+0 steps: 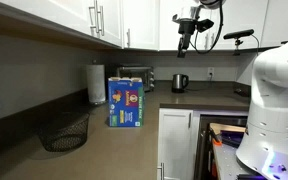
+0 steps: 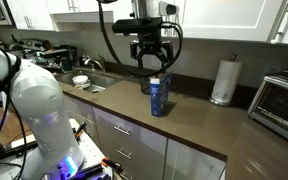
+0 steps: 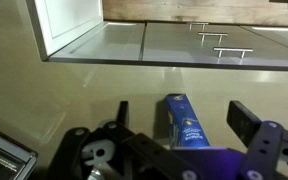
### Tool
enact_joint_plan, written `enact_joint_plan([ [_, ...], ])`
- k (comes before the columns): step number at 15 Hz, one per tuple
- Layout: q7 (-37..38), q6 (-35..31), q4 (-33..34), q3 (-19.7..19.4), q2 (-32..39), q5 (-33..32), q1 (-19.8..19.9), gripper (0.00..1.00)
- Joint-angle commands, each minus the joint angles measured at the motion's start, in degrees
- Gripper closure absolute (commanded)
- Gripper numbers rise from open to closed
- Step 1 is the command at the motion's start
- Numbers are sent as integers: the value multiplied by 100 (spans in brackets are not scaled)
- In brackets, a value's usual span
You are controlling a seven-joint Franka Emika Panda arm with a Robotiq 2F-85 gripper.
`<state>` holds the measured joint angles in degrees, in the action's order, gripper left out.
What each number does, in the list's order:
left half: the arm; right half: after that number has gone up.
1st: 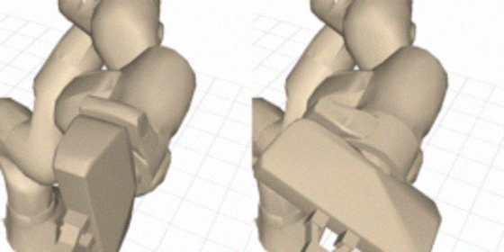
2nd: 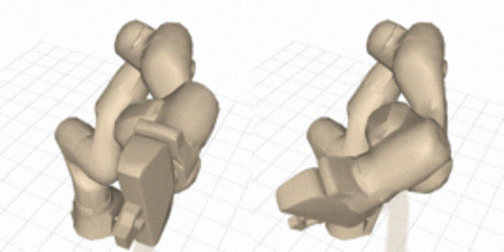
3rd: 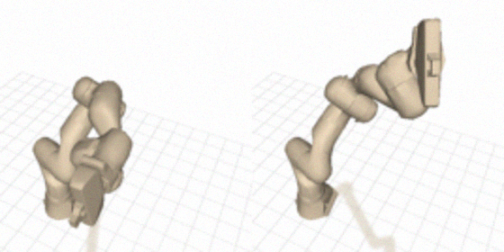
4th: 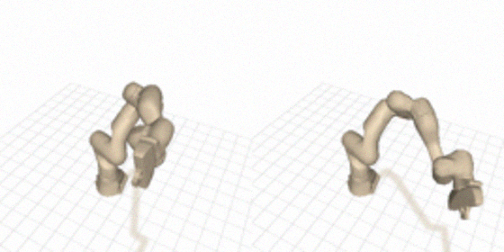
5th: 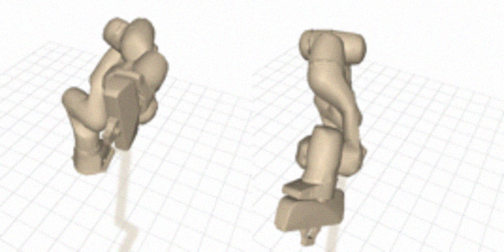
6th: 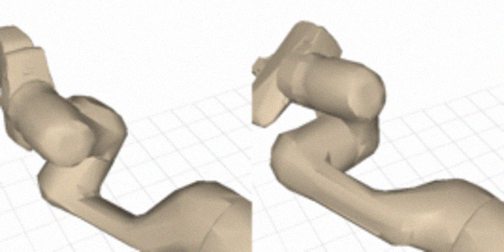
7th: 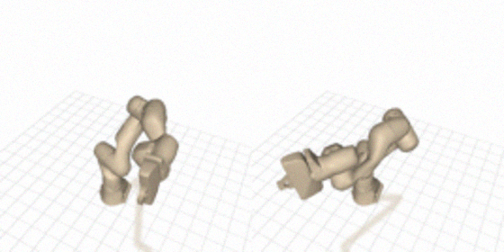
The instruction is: Move the basket to the left
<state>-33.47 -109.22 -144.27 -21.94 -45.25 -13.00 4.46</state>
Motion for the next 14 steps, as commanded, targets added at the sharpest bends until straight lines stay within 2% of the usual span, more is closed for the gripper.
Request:
enact_joint_plan([
  [1, -39, 5, 11, 50, 21, 47, 61, 0],
  [5, 50, -22, 106, 481, 199, 76, -266, 0],
  [9, 85, -125, 151, 1070, 431, 44, -745, 0],
  [14, -19, -310, 555, 1669, 1217, 89, -1377, 0],
])
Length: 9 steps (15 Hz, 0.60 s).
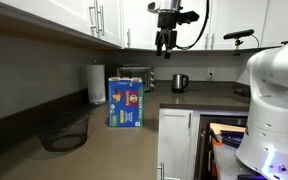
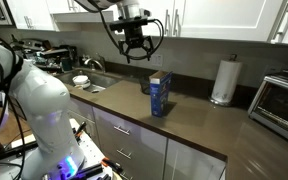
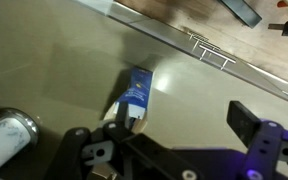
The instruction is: Move the basket to the left
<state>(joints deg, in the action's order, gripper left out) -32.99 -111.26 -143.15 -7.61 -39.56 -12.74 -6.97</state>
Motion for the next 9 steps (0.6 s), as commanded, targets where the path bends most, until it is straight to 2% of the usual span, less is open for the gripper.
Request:
enact_joint_plan([
  [1, -71, -191, 576, 326, 867, 52, -318, 0],
  [6, -152, -811, 1220, 635, 1937, 80, -563, 0],
  [9, -283, -890, 1480, 813, 2432, 78, -574, 0],
])
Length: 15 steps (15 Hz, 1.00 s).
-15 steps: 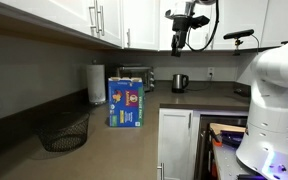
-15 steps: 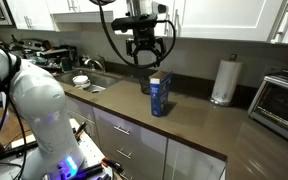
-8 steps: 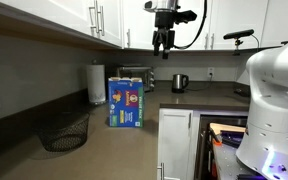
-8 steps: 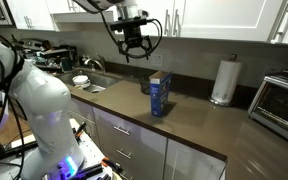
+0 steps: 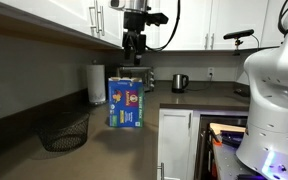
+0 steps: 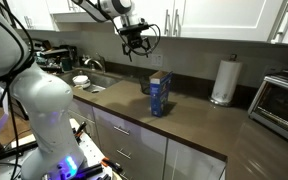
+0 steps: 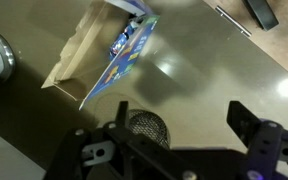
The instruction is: Move the basket to the left
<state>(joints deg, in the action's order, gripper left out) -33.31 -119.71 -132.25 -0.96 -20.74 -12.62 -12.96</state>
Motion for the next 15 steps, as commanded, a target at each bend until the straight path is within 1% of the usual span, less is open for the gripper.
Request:
enact_joint_plan([
  [1, -316, 4, 436, 208, 654, 70, 26, 0],
  [4, -479, 3, 489, 368, 912, 66, 43, 0],
  [7, -616, -105, 387, 506, 1024, 29, 41, 0],
  [8, -583, -144, 365, 547, 1037, 18, 53, 0],
  [9, -501, -161, 359, 598, 1016, -126, 83, 0],
  [10, -389, -20, 369, 604, 1007, -2, 98, 0],
  [15, -388, -33, 370, 638, 1024, -13, 94, 0],
])
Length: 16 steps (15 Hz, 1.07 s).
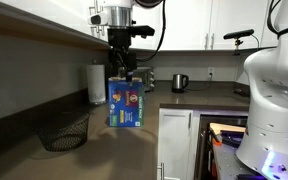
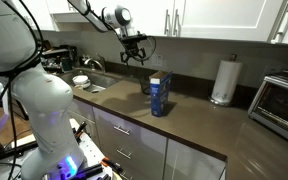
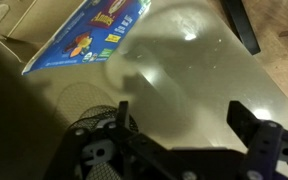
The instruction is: Move the basket to the left
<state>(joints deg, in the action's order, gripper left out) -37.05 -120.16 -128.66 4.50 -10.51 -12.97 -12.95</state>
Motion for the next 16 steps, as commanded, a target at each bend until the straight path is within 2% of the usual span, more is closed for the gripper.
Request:
enact_joint_plan([
  [1, -65, -100, -86, 81, -38, 40, 87, 0],
  [5, 125, -925, -693, 86, -162, 169, 63, 0],
  [10, 557, -3043, -1798, 164, -133, 173, 9, 0],
  [13, 942, -4179, -2071, 342, 244, -165, 33, 0],
  [15, 1234, -4537, -1985, 511, 562, -528, 94, 0],
  [16, 1548, -4646, -1903, 609, 686, -991, 204, 0],
])
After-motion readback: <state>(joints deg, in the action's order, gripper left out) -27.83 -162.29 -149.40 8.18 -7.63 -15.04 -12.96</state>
